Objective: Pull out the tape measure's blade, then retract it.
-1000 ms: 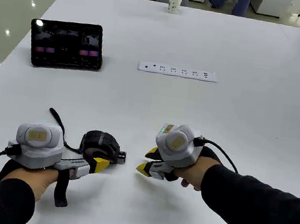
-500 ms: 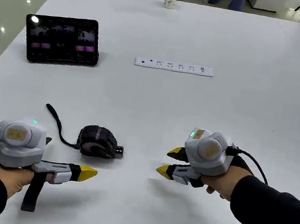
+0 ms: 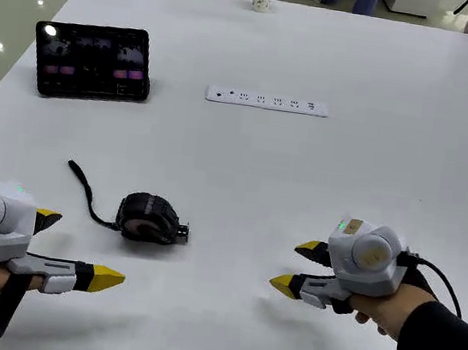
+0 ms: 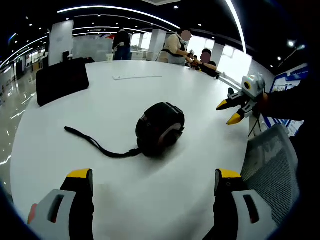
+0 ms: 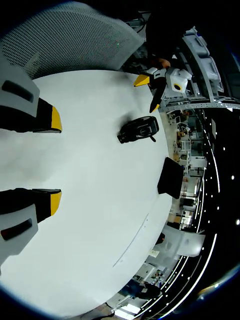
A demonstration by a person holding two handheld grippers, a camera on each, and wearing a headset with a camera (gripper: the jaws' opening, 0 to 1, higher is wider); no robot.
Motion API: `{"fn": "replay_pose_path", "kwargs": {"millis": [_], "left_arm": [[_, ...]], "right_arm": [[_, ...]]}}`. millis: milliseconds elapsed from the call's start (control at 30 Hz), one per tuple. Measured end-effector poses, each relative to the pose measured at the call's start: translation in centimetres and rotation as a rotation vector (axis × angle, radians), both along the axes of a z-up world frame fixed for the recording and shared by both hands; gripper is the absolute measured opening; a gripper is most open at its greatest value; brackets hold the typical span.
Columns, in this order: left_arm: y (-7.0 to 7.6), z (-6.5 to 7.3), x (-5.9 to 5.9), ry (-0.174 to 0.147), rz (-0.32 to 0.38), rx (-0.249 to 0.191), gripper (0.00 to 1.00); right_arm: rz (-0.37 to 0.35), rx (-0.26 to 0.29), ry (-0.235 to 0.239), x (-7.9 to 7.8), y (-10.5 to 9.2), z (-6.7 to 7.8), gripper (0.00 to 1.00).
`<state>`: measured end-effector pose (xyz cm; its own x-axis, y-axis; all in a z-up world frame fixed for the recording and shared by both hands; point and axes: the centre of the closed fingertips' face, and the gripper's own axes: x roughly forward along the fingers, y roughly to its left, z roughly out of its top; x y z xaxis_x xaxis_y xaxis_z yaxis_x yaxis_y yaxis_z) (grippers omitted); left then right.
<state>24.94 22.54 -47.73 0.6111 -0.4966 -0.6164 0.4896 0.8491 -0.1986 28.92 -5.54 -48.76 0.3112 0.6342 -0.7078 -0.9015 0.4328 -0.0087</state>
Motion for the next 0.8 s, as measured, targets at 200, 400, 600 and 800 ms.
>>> {"fn": "replay_pose_path", "kwargs": {"millis": [200,400,600,800], "left_arm": [[0.8,0.1,-0.8,0.027,0.022,-0.030,0.99],[1.4,0.1,-1.7,0.043,-0.021,0.008,0.99],[2.5,1.4,-1.3,-0.005,-0.002,0.002,0.99],[3.4,2.2,-1.3,-0.008,0.032,-0.023,0.99]], "right_arm": [[-0.033,0.013,0.028,-0.8,-2.4,-0.1,0.51],[-0.055,0.008,0.032,-1.4,-4.9,0.2,0.57],[-0.105,0.013,0.036,-1.6,-7.6,1.0,0.68],[-0.140,0.024,0.036,-2.3,-9.3,1.5,0.78]]}}
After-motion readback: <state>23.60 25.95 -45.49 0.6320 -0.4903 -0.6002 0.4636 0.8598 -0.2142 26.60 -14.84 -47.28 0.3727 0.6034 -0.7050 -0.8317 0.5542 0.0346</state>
